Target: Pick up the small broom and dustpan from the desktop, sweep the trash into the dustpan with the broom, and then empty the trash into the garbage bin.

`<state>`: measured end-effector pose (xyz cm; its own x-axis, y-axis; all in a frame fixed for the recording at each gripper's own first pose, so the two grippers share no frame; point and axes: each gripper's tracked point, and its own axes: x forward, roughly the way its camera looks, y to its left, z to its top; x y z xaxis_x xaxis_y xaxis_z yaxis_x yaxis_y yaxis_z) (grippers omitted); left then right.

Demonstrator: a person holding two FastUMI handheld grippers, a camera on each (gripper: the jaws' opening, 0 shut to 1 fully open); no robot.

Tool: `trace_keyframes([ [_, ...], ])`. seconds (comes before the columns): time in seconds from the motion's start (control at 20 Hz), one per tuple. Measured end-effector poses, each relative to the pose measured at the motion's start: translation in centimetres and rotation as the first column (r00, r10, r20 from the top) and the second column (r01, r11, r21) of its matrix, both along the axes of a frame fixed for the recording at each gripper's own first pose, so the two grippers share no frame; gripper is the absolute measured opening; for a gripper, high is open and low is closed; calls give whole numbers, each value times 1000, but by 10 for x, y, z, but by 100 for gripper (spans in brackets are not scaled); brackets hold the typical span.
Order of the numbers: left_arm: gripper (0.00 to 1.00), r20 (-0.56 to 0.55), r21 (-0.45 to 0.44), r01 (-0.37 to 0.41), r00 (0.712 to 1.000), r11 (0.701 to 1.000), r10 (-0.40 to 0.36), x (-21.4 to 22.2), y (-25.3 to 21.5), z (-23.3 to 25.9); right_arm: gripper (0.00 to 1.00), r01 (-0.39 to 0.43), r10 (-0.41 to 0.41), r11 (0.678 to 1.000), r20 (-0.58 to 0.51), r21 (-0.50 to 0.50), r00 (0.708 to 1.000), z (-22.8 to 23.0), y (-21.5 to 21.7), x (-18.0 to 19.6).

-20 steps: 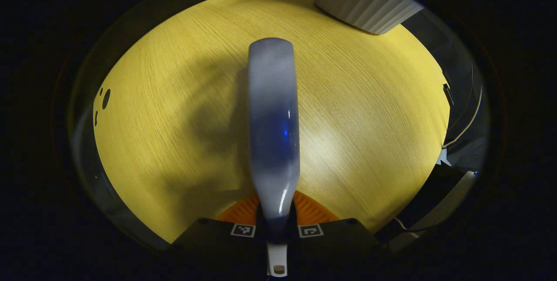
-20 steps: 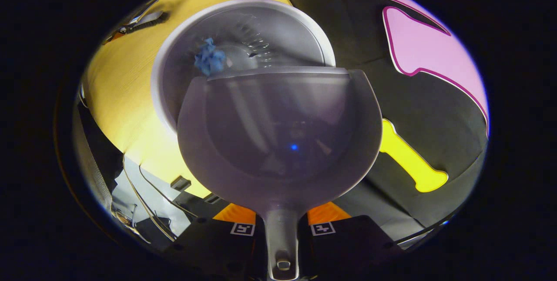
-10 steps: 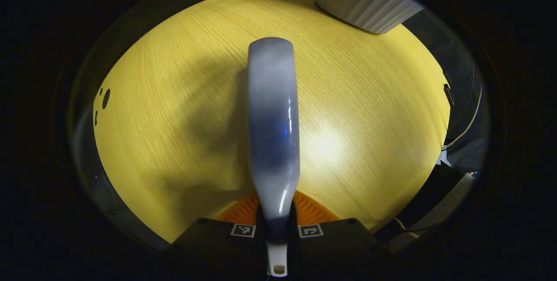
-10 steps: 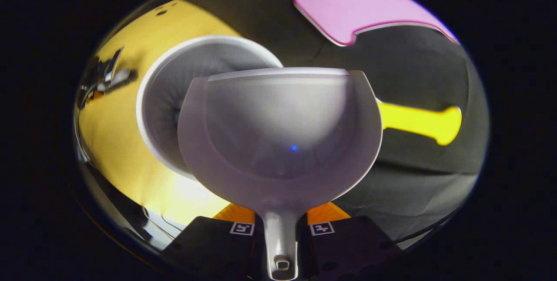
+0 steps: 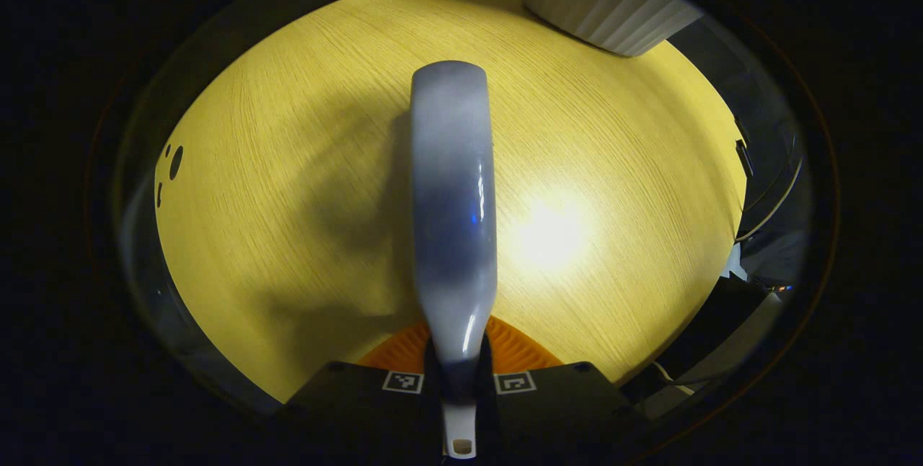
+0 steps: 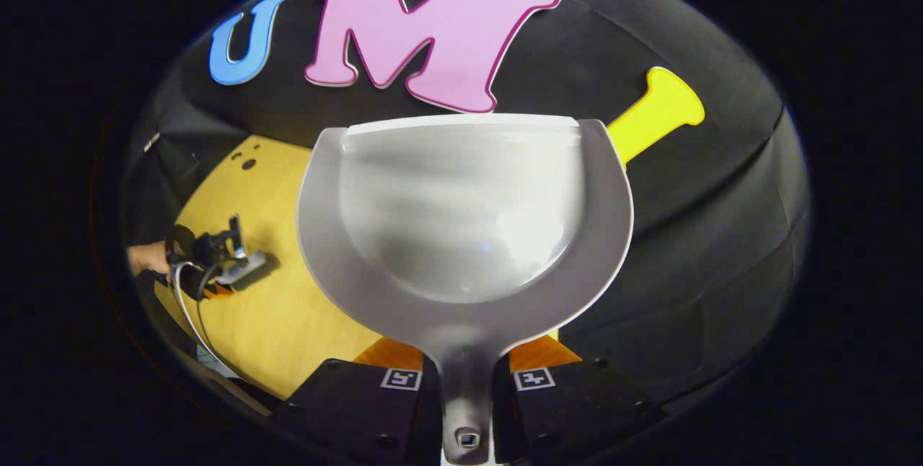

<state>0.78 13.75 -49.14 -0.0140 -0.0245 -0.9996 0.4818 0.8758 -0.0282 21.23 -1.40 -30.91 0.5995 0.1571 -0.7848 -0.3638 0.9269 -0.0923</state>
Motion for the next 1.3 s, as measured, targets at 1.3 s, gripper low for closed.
trace_keyframes([
  [1.3,21,-1,27,-17,1000,999,17,-1,-1,0,32,-170,216,975,-457,140,863,-243,42,-58],
])
